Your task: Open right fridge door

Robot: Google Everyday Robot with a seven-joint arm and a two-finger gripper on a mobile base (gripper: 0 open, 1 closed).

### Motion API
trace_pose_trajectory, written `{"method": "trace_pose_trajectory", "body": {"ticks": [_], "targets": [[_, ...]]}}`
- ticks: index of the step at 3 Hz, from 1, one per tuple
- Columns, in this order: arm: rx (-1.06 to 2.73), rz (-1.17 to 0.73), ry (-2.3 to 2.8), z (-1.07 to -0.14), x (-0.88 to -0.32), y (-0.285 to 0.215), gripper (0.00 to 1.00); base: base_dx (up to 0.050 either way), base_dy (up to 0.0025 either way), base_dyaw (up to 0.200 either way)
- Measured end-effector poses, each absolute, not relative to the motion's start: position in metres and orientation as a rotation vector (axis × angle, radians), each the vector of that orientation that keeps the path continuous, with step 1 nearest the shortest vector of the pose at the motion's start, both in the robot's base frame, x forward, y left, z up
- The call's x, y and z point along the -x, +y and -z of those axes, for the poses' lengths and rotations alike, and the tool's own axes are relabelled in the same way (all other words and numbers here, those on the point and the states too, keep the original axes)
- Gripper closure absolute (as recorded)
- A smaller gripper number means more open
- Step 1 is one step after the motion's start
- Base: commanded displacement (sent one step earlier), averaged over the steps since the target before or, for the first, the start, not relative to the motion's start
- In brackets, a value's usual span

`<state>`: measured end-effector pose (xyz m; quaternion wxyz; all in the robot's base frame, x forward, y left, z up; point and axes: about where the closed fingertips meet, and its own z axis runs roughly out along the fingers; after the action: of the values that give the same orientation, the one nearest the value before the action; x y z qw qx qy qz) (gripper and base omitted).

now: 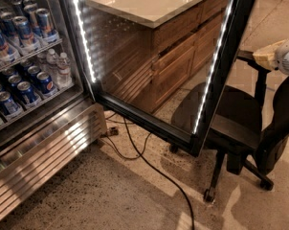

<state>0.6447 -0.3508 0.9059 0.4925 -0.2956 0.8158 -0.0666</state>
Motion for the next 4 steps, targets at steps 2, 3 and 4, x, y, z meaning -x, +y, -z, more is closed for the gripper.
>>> {"method": "trace_pose_trajectory", "body": {"ticks": [2, 3, 4], "targets": [[0.701, 0.12, 1.982, -0.896, -0.661, -0.349, 1.0, 0.0, 0.0, 0.0], [0.687, 0.066, 1.993, -0.883, -0.682, -0.348, 1.0, 0.0, 0.0, 0.0], [0.65, 0.005, 2.013, -0.867, -0.701, -0.351, 1.0, 0.0, 0.0, 0.0]]}}
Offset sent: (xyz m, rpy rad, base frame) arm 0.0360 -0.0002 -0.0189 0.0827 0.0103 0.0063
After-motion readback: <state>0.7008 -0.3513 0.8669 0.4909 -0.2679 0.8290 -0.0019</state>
